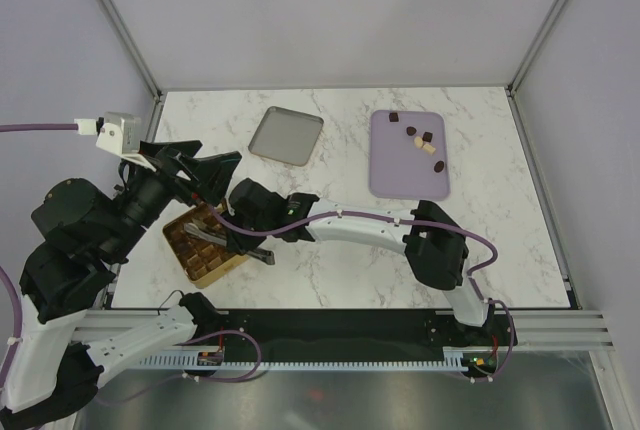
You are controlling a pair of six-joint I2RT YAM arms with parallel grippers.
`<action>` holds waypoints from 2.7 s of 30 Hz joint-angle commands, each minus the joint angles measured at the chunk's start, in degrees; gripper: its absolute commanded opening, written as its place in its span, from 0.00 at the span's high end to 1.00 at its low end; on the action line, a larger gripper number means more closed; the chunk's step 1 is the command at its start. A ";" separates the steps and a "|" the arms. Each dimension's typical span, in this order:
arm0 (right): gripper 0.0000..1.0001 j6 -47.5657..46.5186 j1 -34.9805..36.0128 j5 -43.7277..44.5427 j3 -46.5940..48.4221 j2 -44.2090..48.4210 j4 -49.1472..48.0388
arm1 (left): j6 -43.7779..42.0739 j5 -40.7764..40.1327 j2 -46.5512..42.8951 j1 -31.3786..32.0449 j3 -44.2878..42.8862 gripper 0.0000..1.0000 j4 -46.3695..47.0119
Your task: Pack the chocolate
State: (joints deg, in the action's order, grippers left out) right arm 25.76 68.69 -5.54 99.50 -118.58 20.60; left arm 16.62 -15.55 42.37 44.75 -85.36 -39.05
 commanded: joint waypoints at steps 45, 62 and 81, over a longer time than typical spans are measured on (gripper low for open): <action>0.55 -2.73 -15.50 11.16 -20.55 22.95 -0.74 | 1.57 2.19 2.81 -0.02 0.64 0.00 0.02; 0.57 -3.88 -51.72 19.16 -33.58 34.56 11.13 | 1.75 3.33 2.63 -0.02 2.13 0.00 0.11; 0.55 0.17 -56.12 22.42 -38.33 40.01 13.41 | 1.48 3.51 3.33 -0.02 3.98 0.00 0.20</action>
State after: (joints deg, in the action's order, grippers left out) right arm 24.93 12.84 15.42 61.32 -80.31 33.93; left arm 17.10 -13.10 45.08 44.75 -81.52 -39.33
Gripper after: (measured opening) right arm 0.449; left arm 0.993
